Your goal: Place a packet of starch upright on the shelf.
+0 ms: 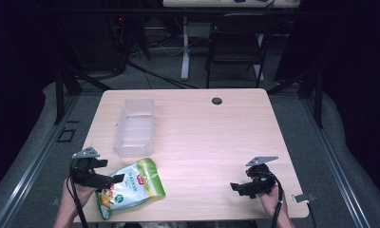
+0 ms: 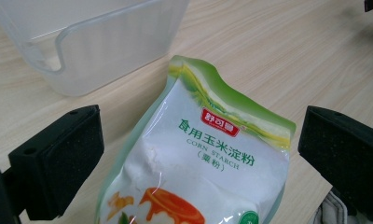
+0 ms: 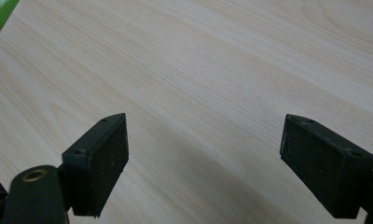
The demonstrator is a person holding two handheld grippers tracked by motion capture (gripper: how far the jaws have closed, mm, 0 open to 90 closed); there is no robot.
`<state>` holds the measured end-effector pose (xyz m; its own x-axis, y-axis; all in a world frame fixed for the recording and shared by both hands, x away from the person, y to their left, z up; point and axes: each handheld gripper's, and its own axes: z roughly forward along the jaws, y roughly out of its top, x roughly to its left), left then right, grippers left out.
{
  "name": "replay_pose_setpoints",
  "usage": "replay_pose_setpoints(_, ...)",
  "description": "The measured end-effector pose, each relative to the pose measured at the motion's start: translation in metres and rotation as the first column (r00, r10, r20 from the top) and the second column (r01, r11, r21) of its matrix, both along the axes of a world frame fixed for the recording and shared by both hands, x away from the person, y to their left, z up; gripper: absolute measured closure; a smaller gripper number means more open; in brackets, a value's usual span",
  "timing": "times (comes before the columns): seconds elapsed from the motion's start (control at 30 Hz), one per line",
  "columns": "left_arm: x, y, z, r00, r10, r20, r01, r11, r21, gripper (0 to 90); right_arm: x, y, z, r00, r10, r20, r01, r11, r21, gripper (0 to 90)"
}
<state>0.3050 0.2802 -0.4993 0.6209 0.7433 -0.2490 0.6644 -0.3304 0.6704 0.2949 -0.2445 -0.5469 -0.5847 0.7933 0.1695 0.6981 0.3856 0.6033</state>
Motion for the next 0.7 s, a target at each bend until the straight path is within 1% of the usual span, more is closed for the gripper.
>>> replay_pose_setpoints(0.07,0.004,-0.003,0.000,0.9999,-0.011,-0.002,0.011,0.9999,0.005,0.1,0.000,-0.001,0.000,1.0000,-0.009,-0.001,0.009,1.000,0.005,14.8)
replay_pose_setpoints(0.1,0.006,-0.006,0.000,0.9999,-0.013,-0.003,0.013,0.9999,0.009,0.1,-0.001,-0.001,0.000,0.9999,-0.010,0.006,0.010,1.000,0.005,14.8)
replay_pose_setpoints(0.27,0.015,-0.016,0.000,0.9993,-0.038,-0.008,0.038,0.9991,0.017,0.1,-0.001,-0.001,0.000,0.9999,-0.010,0.006,0.010,1.000,0.004,14.8)
replay_pose_setpoints(0.33,0.019,-0.019,0.000,0.9988,-0.047,-0.013,0.048,0.9985,0.028,0.1,-0.001,-0.001,0.000,1.0000,-0.007,-0.001,0.007,1.000,0.001,14.8)
replay_pose_setpoints(0.5,0.027,-0.027,-0.004,0.9971,-0.070,-0.030,0.072,0.9962,0.050,0.2,0.000,-0.001,0.000,0.9999,-0.011,0.002,0.011,1.000,0.004,14.9)
replay_pose_setpoints(0.53,0.029,-0.029,-0.005,0.9965,-0.076,-0.037,0.078,0.9951,0.061,0.3,0.000,-0.001,0.000,0.9999,-0.011,0.002,0.011,1.000,0.005,14.8)
replay_pose_setpoints(0.57,0.030,-0.030,-0.005,0.9966,-0.073,-0.038,0.075,0.9952,0.063,0.6,0.000,-0.001,0.000,0.9999,-0.011,0.002,0.011,1.000,0.005,14.8)
replay_pose_setpoints(0.63,0.033,-0.032,-0.007,0.9953,-0.085,-0.048,0.088,0.9937,0.070,2.1,-0.001,-0.001,0.000,0.9999,-0.011,0.005,0.011,1.000,0.003,14.8)
replay_pose_setpoints(0.67,0.034,-0.034,-0.008,0.9949,-0.089,-0.049,0.093,0.9922,0.084,3.2,-0.001,-0.001,0.000,0.9999,-0.010,0.007,0.010,1.000,0.002,14.8)
replay_pose_setpoints(0.7,0.035,-0.036,-0.009,0.9944,-0.091,-0.054,0.095,0.9916,0.087,4.3,-0.001,-0.001,0.000,0.9999,-0.010,0.007,0.010,1.000,0.003,14.8)
